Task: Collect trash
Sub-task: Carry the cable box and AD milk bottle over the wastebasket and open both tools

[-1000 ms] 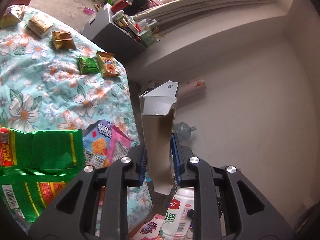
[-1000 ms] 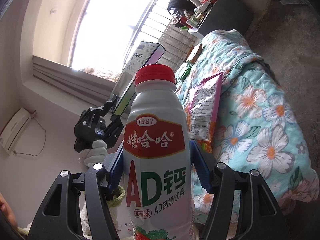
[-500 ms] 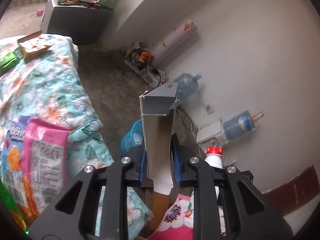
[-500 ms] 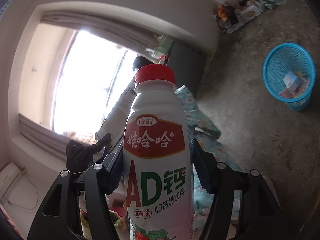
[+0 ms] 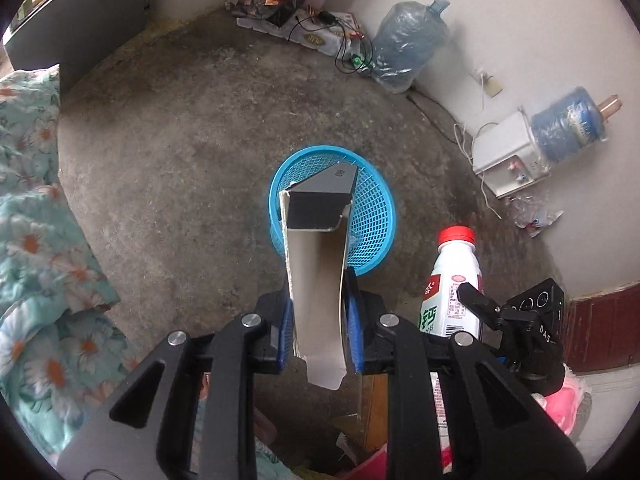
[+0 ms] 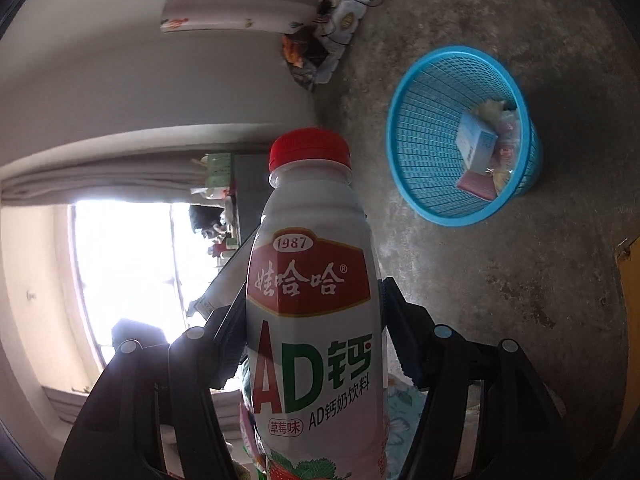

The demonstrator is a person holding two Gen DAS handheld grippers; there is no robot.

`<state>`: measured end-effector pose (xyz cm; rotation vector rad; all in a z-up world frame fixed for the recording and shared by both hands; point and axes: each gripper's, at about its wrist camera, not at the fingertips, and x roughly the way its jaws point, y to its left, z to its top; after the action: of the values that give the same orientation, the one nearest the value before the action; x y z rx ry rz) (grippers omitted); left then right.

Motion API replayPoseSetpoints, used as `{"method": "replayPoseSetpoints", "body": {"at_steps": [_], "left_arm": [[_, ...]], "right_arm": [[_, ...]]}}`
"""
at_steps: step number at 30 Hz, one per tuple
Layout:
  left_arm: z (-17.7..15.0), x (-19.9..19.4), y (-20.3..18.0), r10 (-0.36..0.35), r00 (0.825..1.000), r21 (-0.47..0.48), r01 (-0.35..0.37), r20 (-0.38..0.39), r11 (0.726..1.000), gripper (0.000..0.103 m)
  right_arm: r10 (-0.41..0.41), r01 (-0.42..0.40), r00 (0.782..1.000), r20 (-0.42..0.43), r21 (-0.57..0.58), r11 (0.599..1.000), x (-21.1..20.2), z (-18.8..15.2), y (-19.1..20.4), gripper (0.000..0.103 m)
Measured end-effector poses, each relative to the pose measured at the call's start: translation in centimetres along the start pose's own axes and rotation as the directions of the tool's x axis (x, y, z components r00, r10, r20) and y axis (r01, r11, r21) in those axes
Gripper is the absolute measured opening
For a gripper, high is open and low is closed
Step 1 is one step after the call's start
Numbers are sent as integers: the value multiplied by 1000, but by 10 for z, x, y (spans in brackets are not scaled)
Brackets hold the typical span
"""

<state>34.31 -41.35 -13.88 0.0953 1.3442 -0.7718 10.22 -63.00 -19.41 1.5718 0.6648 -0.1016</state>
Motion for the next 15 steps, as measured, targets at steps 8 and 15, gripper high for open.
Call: {"method": "replayPoseSetpoints", "body": {"at_steps": [8,15], "left_arm": [[49,81,-1,-43,999,-157,42,-4,987,48],[46,87,0,-72,997,-177,73,13,981,48]], "right_arm": [[-95,90,995,18,166,982,59,90,-74,64],[-189,164,974,125,182,969,51,93,-98,64]]}}
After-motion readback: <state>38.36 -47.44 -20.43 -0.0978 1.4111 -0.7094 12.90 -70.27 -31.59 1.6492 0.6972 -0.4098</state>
